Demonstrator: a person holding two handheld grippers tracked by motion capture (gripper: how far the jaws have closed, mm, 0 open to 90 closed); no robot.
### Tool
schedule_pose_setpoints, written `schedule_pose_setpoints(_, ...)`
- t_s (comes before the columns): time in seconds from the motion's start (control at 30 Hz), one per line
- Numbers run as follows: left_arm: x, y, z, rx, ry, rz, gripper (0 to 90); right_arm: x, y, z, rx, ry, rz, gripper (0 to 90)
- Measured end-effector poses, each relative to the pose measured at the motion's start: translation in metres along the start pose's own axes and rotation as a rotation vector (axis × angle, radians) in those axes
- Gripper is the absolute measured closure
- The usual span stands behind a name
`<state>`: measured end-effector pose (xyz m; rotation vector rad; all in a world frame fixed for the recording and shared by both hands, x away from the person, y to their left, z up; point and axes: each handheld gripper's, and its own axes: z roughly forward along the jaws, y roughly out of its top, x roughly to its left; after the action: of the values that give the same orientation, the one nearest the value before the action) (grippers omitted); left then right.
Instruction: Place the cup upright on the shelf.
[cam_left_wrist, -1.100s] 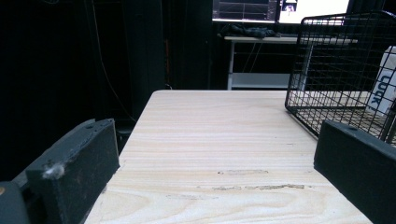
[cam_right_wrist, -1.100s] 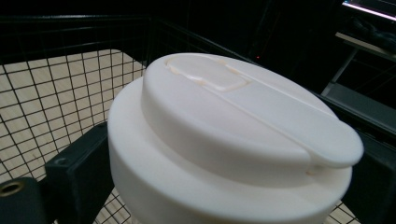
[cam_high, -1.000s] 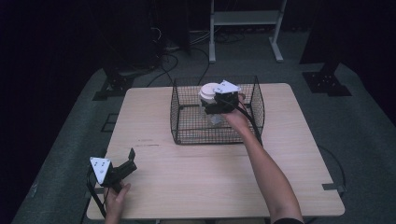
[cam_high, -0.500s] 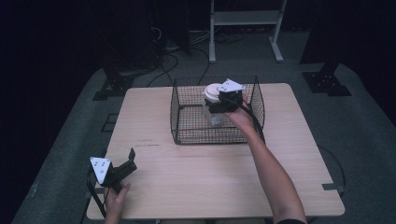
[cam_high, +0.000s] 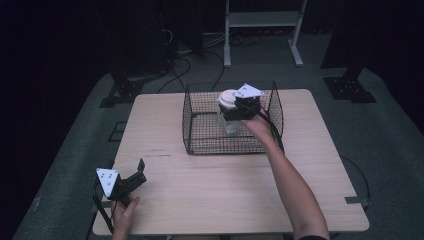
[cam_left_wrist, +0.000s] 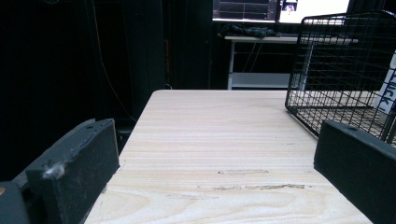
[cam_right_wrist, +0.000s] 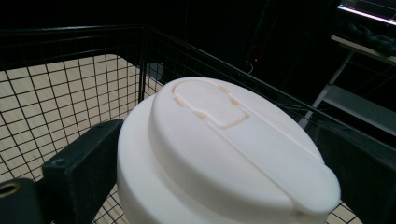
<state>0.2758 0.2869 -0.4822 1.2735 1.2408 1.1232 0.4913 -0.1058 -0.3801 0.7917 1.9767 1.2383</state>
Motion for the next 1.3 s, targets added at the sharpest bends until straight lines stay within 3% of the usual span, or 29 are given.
schedule_pose_setpoints(1.3,-0.001,0.0,0.0,0.004,0.007,0.004,0.0,-0.006,0.017,-0.025,-0.088,0.001,0.013,3.1)
